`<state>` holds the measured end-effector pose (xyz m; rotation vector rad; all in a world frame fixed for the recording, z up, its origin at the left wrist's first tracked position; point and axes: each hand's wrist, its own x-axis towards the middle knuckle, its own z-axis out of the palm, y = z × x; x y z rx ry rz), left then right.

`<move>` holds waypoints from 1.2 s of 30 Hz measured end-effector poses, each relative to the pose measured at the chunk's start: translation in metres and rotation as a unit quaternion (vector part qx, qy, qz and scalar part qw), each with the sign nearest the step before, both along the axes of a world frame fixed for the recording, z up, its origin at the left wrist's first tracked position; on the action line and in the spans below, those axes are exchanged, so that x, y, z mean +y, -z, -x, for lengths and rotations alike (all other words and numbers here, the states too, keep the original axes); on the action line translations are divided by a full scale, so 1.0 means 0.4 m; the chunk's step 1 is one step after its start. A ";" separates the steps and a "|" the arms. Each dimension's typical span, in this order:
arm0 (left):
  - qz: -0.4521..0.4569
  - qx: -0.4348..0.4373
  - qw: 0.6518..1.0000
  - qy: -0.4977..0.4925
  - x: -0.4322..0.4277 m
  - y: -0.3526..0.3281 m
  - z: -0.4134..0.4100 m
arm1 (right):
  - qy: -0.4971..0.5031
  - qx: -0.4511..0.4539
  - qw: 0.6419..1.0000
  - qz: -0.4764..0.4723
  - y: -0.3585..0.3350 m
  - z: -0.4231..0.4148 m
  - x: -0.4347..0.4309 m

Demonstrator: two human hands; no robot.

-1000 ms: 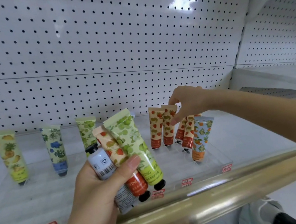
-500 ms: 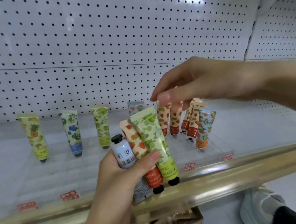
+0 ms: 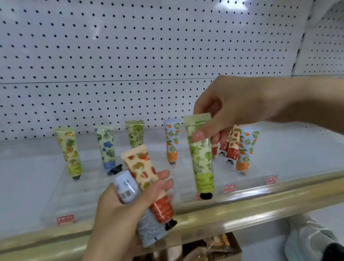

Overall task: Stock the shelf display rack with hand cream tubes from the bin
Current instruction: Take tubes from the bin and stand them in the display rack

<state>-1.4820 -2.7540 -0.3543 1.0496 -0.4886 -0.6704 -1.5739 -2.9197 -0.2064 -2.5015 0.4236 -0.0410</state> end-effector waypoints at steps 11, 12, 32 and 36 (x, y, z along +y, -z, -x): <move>0.016 0.014 0.999 -0.042 0.131 0.014 -0.090 | 0.047 -0.036 0.972 0.226 0.031 -0.159 0.007; 0.012 0.016 0.999 -0.046 0.136 0.018 -0.095 | 0.049 -0.032 0.965 0.255 0.035 -0.177 0.004; 0.031 0.042 0.998 -0.039 0.127 0.009 -0.103 | 0.079 0.062 0.929 0.357 0.122 -0.331 -0.047; 0.037 0.047 0.998 -0.032 0.118 0.007 -0.104 | 0.080 0.069 0.931 0.350 0.121 -0.333 -0.053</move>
